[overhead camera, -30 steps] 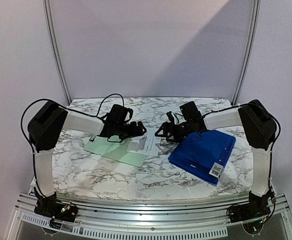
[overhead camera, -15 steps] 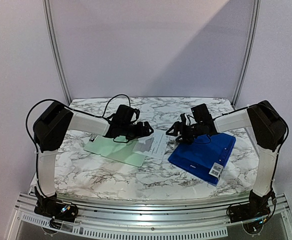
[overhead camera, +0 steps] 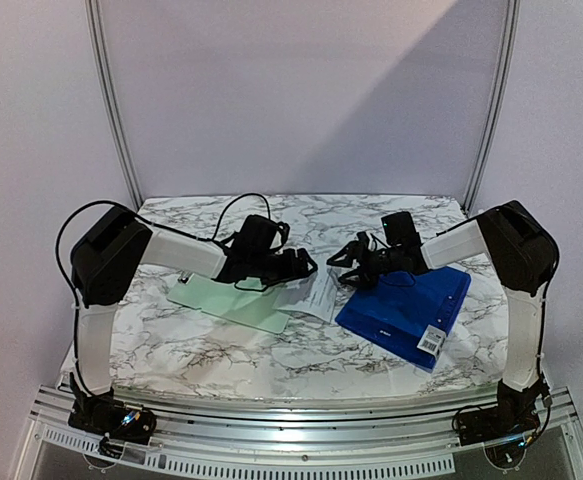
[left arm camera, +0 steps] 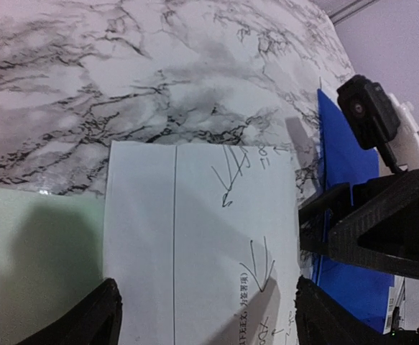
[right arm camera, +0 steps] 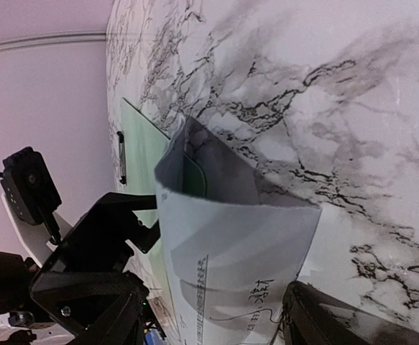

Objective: Put the files into the folder

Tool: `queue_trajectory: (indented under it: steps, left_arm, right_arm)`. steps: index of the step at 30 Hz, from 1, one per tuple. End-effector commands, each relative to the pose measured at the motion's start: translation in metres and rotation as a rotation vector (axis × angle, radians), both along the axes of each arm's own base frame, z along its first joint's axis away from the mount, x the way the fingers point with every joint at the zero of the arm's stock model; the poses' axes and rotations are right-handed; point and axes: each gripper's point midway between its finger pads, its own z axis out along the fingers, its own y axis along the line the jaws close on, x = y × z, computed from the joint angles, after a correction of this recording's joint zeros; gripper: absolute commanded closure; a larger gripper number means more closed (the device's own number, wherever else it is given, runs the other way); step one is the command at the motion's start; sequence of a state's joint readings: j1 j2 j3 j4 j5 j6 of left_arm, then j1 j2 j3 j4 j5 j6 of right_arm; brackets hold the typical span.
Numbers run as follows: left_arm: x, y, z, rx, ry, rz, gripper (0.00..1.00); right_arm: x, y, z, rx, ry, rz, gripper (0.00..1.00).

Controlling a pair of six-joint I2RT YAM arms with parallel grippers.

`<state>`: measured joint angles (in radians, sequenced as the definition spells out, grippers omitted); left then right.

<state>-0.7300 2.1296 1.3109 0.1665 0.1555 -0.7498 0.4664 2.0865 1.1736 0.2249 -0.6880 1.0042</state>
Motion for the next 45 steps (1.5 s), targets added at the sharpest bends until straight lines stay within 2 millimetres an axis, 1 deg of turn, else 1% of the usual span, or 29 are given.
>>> queue_trajectory:
  steps: [1, 4, 6, 10, 13, 15, 16, 17, 19, 20, 24, 26, 30, 34, 36, 41, 45]
  left_arm:
    - [-0.031, -0.006, -0.037, 0.034, 0.109, -0.05, 0.17]
    - [-0.034, -0.008, -0.039, 0.029, 0.116, -0.056, 0.17]
    - [-0.036, -0.009, -0.038, 0.017, 0.116, -0.061, 0.18]
    - [-0.039, -0.014, -0.032, -0.013, 0.108, -0.081, 0.18]
    - [-0.039, -0.017, -0.027, -0.029, 0.099, -0.093, 0.18]
    - [-0.04, -0.018, -0.025, -0.038, 0.095, -0.099, 0.19]
    - [-0.041, -0.018, -0.025, -0.04, 0.095, -0.1, 0.19]
    - [-0.041, -0.018, -0.023, -0.043, 0.093, -0.102, 0.2]
    - [-0.041, -0.019, -0.019, -0.049, 0.088, -0.108, 0.2]
    - [-0.042, -0.019, -0.015, -0.052, 0.078, -0.112, 0.2]
    - [-0.042, -0.011, 0.006, -0.039, 0.026, -0.111, 0.19]
    - [-0.041, -0.002, 0.013, -0.012, 0.002, -0.096, 0.17]
    - [-0.039, 0.026, 0.021, 0.039, -0.016, -0.043, 0.12]
    - [-0.041, 0.045, 0.04, 0.01, -0.037, -0.036, 0.1]
    - [-0.047, 0.047, 0.049, -0.009, -0.046, -0.071, 0.1]
    - [-0.056, 0.055, 0.067, -0.041, -0.074, -0.125, 0.11]
    - [-0.057, 0.061, 0.076, -0.061, -0.077, -0.128, 0.12]
  right_arm:
    - [-0.02, 0.004, -0.04, -0.008, 0.149, 0.016, 0.38]
    - [-0.021, 0.005, -0.039, 0.005, 0.142, 0.024, 0.46]
    - [-0.022, 0.005, -0.039, 0.006, 0.14, 0.03, 0.49]
    - [-0.026, 0.005, -0.04, 0.006, 0.132, 0.043, 0.57]
    - [-0.027, 0.006, -0.035, 0.023, 0.111, 0.054, 0.66]
    - [-0.026, 0.007, -0.03, 0.027, 0.099, 0.06, 0.75]
    - [-0.025, 0.007, -0.029, 0.024, 0.099, 0.061, 0.84]
    - [-0.024, 0.008, -0.028, 0.02, 0.095, 0.063, 0.89]
    - [-0.024, 0.008, -0.027, 0.011, 0.088, 0.067, 0.96]
    - [-0.024, 0.007, -0.027, 0.006, 0.089, 0.068, 0.97]
    - [-0.025, 0.005, -0.023, -0.012, 0.08, 0.078, 0.99]
    - [-0.025, 0.005, -0.014, -0.015, 0.057, 0.089, 1.0]
    - [-0.025, 0.006, 0.013, -0.003, -0.015, 0.117, 1.0]
    - [-0.026, 0.008, 0.037, 0.028, -0.096, 0.149, 0.99]
    - [-0.028, 0.013, 0.053, 0.08, -0.146, 0.178, 0.98]
    - [-0.033, 0.019, 0.072, 0.148, -0.193, 0.234, 0.98]
    - [-0.037, 0.021, 0.092, 0.166, -0.262, 0.268, 0.98]
